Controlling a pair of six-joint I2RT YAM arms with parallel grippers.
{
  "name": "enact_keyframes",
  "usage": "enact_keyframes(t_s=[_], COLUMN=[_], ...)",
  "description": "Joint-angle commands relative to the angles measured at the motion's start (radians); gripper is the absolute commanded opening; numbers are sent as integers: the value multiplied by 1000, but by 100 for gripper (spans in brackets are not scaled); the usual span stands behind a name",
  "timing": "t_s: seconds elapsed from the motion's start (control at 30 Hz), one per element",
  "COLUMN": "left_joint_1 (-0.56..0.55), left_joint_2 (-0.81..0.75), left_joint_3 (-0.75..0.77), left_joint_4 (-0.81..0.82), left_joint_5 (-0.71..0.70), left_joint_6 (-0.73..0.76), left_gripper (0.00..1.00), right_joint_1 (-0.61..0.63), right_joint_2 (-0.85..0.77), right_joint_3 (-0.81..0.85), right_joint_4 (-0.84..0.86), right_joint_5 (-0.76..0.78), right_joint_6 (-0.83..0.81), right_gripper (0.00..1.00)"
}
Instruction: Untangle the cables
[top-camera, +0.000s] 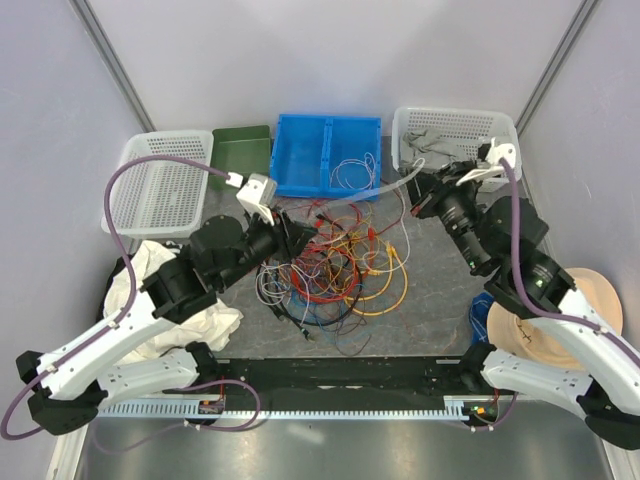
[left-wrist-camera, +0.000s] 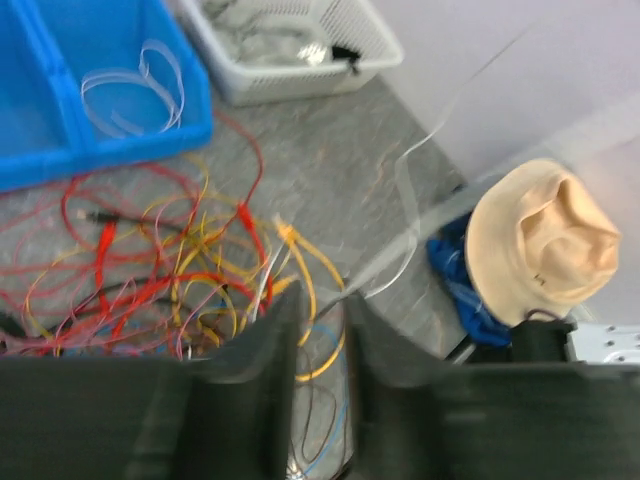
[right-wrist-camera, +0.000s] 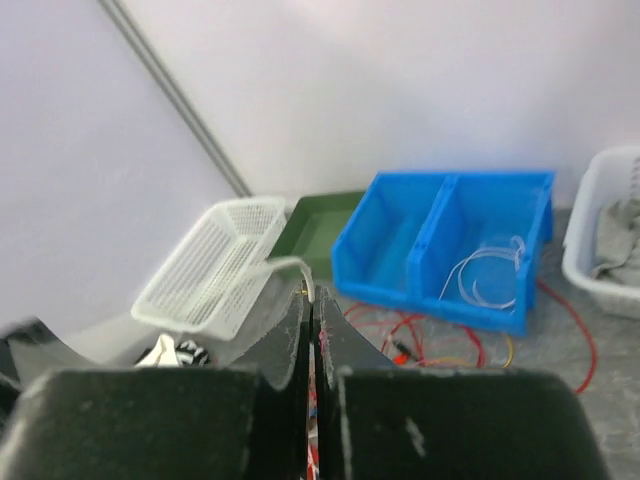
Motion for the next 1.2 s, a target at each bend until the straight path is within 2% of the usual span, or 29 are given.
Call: enact_keyframes(t_s=[0.0, 0.03, 0.07, 0.17, 0.3, 0.43, 0.63, 0.7, 0.9, 1.03, 1.17], left_joint_1=[0, 0, 0, -2, -2, -2, 0, 0, -2, 0, 0], left_joint_2=[-64, -72, -80, -112, -182, -257, -282, -284, -284, -287, -296], left_joint_3=[-136, -175, -191, -240, -288, -375, -386, -383, -343, -343, -331], left_joint_4=[71, 85, 109, 146, 215, 338, 280, 273, 336, 437, 448], left_joint_5=[-30, -15, -7, -5, -40, -25, -59, -65, -47, -37, -63], left_joint_6=[-24, -26, -26, -27, -30, -35, -81, -82, -18, 28, 73], left_gripper=[40, 46, 58, 78, 87, 88, 84, 84, 87, 87, 87], right_joint_1=[1, 4, 2, 2, 2, 2, -7, -13, -13, -13, -8], right_joint_2=[54, 73, 80, 113, 159, 223, 376, 441, 608, 653, 582], right_joint_3=[137, 155, 172, 234, 339, 425, 531, 631, 754, 737, 659], right_joint_4=[-156, -173, -179, -206, -253, -311, -363, -425, -656, -816, -831], right_joint_5=[66, 60, 56, 30, -12, -14, 69, 32, -97, -125, -80], right_joint_6=[-65, -65, -66, -60, -45, -37, -48, -40, -72, -105, -109], right_gripper=[0, 0, 0, 0, 0, 0, 0, 0, 0, 0, 0])
